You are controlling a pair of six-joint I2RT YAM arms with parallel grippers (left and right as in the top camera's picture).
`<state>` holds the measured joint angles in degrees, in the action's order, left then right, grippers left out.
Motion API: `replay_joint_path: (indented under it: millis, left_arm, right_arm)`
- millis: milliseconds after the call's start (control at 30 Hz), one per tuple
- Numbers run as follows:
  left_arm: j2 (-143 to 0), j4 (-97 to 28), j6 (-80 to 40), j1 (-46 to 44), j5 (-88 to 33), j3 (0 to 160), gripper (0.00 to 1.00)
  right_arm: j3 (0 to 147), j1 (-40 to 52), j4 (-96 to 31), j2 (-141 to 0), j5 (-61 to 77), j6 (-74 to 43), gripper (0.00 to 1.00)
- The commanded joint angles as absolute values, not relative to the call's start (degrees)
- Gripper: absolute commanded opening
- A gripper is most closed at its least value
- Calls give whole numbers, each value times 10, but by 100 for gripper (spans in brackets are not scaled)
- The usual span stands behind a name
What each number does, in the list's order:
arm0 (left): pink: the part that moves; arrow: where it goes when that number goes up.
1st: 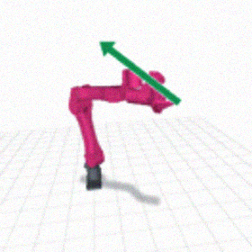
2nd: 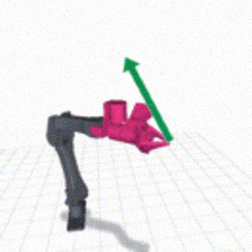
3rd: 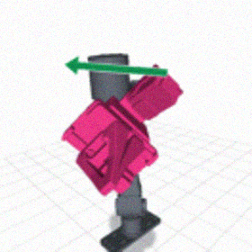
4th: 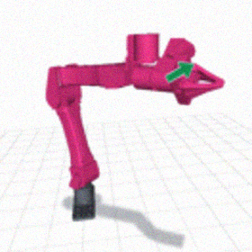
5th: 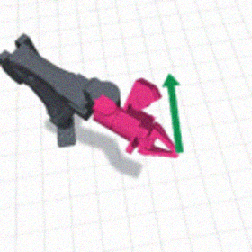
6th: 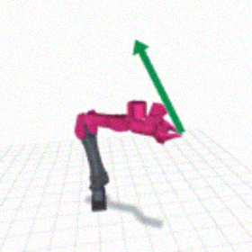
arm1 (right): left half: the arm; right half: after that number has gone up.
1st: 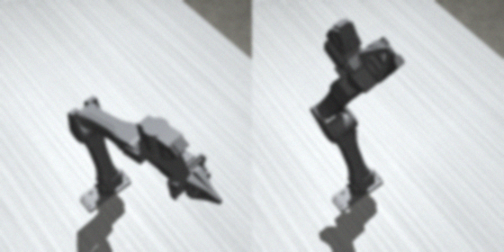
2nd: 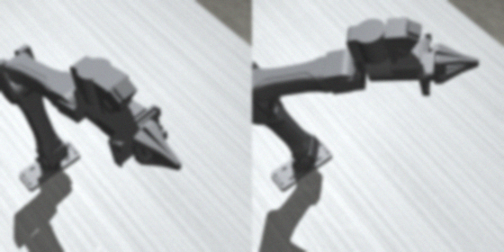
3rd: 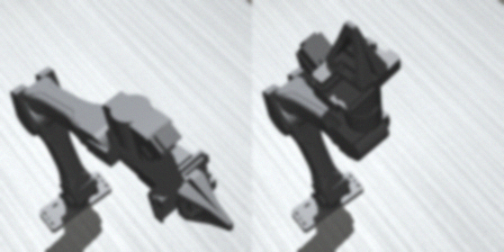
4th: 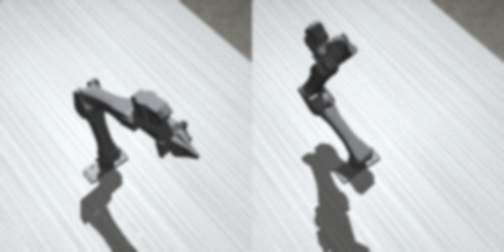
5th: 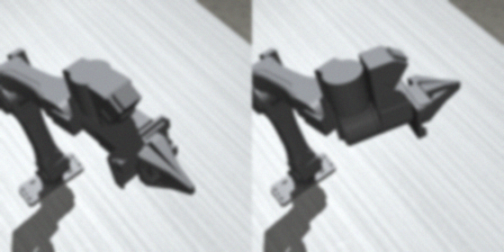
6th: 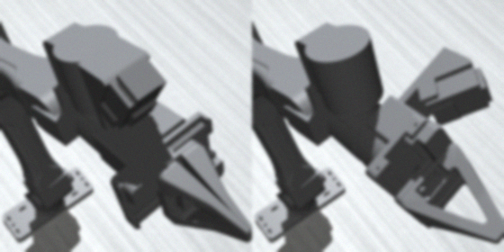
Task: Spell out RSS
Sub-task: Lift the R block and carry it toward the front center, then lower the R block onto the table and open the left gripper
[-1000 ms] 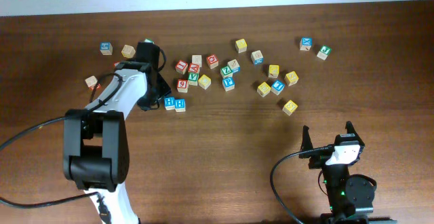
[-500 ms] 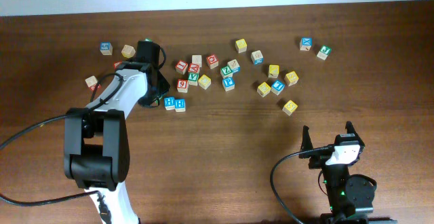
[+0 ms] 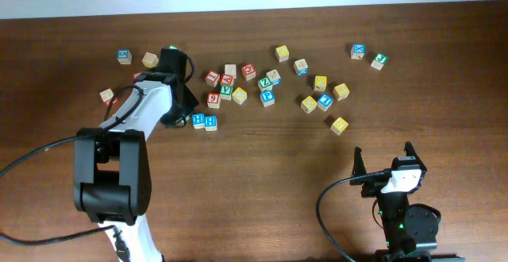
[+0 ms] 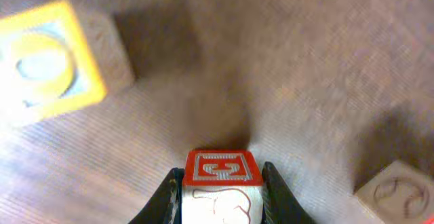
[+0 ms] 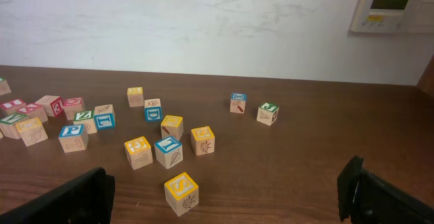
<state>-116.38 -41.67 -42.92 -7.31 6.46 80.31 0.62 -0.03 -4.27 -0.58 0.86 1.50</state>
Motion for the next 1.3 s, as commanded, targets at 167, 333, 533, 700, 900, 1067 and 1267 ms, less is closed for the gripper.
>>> replay_joint_path:
  millis: [167,333,533,700,900,1067,1267]
  left_arm:
    - [-1008,-554,-428,-70,-79,800,17]
    - [-1006,-642,-428,-117,-159,766,17]
    - [-1006,-559,-496,-192,-297,602,18]
    - [-1006,-465,-570,-192,-351,508,19]
    - [-1006,-362,-607,-165,-352,490,21]
    - [-1006,-329,-617,-92,-352,490,24]
    - [-1006,-323,-632,-3,-376,490,25]
  right_arm:
    - [3,-4,-46,-2,6,13,98]
    - [3,-4,-46,-2,6,13,98]
    - [3,-4,-46,-2,6,13,98]
    - [3,-4,-46,-2,6,13,98]
    - [3,-4,-46,-2,6,13,98]
    - [3,-4,-46,-2,6,13,98]
    - [3,-4,-46,-2,6,13,98]
